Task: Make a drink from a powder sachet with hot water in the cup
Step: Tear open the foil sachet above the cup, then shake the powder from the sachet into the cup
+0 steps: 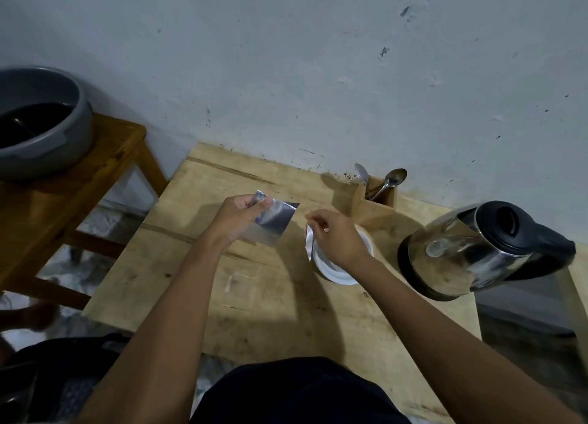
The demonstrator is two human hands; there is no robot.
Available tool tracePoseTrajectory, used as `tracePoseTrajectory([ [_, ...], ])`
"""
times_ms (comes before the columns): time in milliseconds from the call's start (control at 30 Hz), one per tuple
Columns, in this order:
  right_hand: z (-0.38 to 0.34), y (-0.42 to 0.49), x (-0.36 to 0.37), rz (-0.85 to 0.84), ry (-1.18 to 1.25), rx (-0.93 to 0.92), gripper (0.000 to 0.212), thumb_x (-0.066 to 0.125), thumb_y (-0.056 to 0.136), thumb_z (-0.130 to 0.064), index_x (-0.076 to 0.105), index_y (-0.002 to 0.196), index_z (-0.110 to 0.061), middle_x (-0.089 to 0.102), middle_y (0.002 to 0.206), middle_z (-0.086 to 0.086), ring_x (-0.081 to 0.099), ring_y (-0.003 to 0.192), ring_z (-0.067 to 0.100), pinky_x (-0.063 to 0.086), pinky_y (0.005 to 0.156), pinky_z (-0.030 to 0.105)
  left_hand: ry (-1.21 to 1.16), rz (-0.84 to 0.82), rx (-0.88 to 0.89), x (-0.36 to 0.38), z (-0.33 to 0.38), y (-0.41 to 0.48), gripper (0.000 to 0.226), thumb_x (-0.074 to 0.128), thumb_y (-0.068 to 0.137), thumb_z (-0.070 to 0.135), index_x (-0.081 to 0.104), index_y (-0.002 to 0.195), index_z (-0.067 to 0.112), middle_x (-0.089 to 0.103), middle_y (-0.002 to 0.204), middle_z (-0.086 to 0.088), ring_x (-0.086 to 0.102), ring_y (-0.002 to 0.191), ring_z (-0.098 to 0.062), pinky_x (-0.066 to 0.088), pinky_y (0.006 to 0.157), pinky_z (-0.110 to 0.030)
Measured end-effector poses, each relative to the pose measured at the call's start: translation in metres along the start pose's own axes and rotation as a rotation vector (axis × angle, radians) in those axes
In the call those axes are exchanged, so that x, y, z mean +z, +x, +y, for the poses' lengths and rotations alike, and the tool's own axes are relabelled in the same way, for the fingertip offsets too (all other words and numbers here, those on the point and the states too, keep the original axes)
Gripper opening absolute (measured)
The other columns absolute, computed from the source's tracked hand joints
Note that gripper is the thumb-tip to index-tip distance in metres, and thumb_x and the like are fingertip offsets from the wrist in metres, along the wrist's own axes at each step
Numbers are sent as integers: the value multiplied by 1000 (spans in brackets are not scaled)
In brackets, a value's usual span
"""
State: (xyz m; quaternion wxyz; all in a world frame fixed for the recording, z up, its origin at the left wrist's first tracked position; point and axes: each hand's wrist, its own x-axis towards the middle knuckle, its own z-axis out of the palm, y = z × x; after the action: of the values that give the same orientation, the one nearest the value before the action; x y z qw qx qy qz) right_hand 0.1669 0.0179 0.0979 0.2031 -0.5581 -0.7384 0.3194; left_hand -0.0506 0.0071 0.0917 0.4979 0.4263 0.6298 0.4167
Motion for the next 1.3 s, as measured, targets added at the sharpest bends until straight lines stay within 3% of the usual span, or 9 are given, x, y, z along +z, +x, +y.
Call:
tracePoseTrajectory([
  [100,-15,8,6,-31,69,-6,29,52,101,-23,69,120,-11,70,121,3,61,113,17,45,99,31,-47,-17,0,-1,-1,-5,45,67,83,43,67,86,-2,61,81,-4,54,78,-14,41,76,-29],
  [167,-25,7,7,-31,234,31,25,52,100,-22,72,111,-14,73,109,-1,63,102,12,47,92,28,-90,-10,-25,1,0,-7,39,66,85,41,67,77,3,61,77,-2,55,77,-12,42,77,-28],
  [267,-30,1,9,-8,441,80,21,54,97,-18,71,84,-20,70,85,-8,63,81,7,46,78,25,-199,-23,-60,7,1,-8,36,65,87,39,69,87,3,58,66,5,52,67,-9,40,71,-28],
  [467,-26,-19,0,63,663,52,23,55,98,-11,67,79,-15,66,72,-13,60,72,4,48,71,19,-310,-111,-87,23,5,-12,32,68,83,42,75,101,16,71,112,-18,66,96,-26,49,95,-46],
  [567,-19,-24,-4,144,620,11,21,57,98,-10,69,82,-17,68,77,-4,62,76,10,51,75,25,-349,-138,-104,34,9,-15,25,68,85,36,75,98,16,75,104,-11,67,93,-21,51,93,-43],
  [700,-14,-25,-19,327,528,44,16,58,98,-13,70,88,-15,68,79,-5,58,67,-7,48,66,11,-386,-148,-93,42,11,-21,17,60,92,24,72,96,12,74,90,-3,68,83,-18,56,70,-30],
  [933,6,-36,-32,398,283,107,20,58,97,-29,75,99,-20,73,87,-10,67,83,4,56,71,25,-281,-204,-64,64,11,-29,19,64,89,24,74,101,12,72,98,-11,66,88,-20,56,82,-35],
  [1167,35,-67,-57,346,512,200,23,58,98,-27,69,116,-19,70,104,-12,65,97,0,53,79,13,-324,-272,-89,104,21,-36,11,63,91,14,70,91,6,65,69,-12,62,62,-19,60,70,-28],
  [1300,57,-85,-58,276,610,244,18,65,94,-21,71,106,-9,76,96,5,71,95,23,58,87,39,-376,-295,-117,129,25,-38,13,60,93,13,66,92,2,66,68,-12,64,62,-19,60,67,-25],
])
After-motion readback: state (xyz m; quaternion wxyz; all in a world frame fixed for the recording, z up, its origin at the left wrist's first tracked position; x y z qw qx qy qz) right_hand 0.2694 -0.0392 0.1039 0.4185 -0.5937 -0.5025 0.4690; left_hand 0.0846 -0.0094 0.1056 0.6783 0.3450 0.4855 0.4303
